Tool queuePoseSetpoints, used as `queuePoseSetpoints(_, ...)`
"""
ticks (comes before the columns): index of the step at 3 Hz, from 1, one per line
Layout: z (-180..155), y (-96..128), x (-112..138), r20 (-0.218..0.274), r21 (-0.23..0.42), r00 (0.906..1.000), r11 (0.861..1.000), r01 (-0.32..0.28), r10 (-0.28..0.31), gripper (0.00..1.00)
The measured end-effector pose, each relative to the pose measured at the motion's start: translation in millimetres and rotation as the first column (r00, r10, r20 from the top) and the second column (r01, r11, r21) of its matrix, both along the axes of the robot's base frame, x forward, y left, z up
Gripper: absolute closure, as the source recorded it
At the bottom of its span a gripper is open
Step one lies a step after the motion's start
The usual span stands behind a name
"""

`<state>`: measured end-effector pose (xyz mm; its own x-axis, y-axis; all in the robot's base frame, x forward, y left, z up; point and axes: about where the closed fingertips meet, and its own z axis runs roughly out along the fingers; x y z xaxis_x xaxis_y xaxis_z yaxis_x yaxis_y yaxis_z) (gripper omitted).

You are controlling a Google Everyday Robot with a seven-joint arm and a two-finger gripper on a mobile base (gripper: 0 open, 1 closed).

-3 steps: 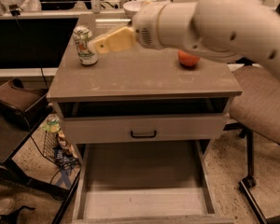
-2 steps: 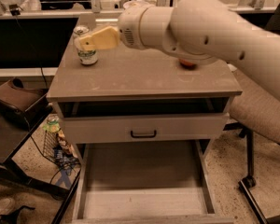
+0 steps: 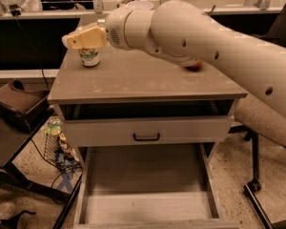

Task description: Place 7up can into middle drawer

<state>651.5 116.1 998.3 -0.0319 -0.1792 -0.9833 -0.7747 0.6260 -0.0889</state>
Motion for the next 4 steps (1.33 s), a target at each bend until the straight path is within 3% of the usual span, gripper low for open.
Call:
queuePoseSetpoints(2,-50,12,65,0.000,-0.075,1.0000,0.997,0.002,-0.002,0.00)
queuePoseSetpoints(4,-94,8,99,-0.013,-0.022,0.9991,0.999,0.040,-0.040,0.00)
